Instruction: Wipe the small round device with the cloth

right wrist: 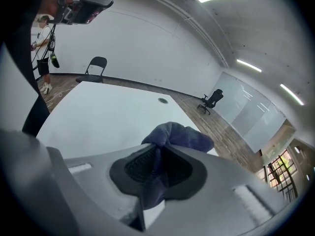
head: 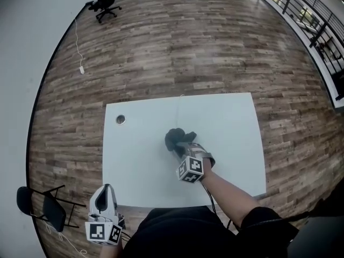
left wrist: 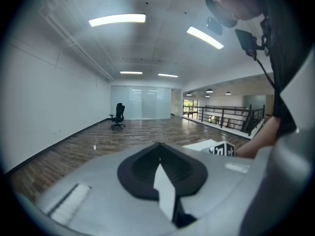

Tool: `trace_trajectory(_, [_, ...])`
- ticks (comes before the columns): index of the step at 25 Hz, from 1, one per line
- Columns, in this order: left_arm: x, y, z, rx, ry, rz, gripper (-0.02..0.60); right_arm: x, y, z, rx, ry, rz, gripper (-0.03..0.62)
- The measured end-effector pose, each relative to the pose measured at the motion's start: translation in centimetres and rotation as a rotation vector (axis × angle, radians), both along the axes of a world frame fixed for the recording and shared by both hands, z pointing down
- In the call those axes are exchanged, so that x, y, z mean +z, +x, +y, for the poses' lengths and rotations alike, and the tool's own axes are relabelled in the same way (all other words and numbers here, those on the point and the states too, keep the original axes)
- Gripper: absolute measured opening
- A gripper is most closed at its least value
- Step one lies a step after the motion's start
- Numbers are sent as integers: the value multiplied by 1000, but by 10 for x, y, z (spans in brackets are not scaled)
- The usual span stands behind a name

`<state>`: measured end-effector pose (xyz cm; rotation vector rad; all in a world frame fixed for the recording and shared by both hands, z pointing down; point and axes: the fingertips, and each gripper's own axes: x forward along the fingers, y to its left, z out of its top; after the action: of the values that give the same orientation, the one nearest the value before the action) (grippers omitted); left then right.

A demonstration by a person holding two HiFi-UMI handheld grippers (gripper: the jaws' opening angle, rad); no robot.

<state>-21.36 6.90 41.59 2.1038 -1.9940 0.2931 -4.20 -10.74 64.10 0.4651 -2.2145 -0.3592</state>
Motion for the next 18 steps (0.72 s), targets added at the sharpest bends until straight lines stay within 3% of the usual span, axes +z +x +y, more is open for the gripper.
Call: trace_trajectory(18, [-6, -16, 42, -127, -55, -45, 3, 36, -13, 6, 10, -110, -42, 46])
